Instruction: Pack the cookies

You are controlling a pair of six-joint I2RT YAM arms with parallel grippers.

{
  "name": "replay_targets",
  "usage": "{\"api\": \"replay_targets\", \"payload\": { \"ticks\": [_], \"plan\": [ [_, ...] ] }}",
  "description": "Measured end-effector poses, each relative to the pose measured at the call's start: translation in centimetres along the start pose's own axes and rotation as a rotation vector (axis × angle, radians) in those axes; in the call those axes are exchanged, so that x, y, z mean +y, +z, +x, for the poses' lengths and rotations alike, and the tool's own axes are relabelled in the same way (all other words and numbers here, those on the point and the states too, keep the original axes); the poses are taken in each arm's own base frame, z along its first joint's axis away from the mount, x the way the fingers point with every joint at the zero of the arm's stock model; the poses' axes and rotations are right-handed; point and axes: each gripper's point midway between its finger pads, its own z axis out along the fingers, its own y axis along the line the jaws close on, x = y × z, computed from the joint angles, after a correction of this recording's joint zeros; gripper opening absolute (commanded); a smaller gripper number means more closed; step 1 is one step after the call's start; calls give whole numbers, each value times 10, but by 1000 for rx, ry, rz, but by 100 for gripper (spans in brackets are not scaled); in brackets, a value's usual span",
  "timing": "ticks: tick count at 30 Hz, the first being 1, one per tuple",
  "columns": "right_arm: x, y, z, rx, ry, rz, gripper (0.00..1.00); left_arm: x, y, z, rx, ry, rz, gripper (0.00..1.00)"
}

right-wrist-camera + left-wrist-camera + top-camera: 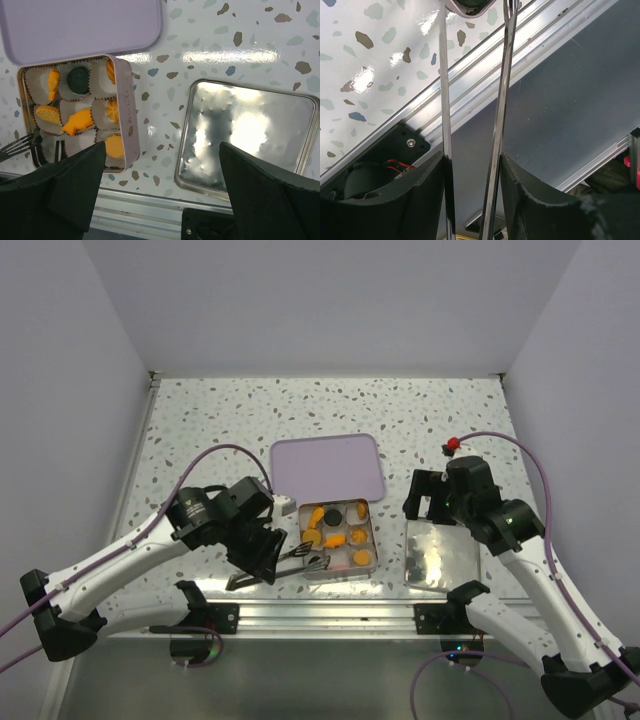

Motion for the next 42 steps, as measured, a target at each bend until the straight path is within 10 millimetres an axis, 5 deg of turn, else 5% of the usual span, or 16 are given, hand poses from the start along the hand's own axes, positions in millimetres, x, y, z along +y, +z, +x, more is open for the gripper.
{"api": "replay_targets", "payload": {
  "ticks": [8, 18, 24, 33, 42],
  "plan": [
    [1, 0, -1, -4, -2, -3, 99, -4, -1, -13, -15, 3, -9, 57],
    [0, 1, 0, -3, -3, -2, 99, -21, -41, -82, -219, 4, -16, 58],
    [0, 1, 0, -3, -3, -2, 99, 18, -38, -119, -268, -121, -107, 57],
    [0, 1, -1, -3, -3, 0, 99, 75, -5, -161, -252, -250, -255, 56],
    [-1, 1, -1, -6, -2, 8, 99, 151, 14, -182, -257, -425, -339, 55]
  ]
}}
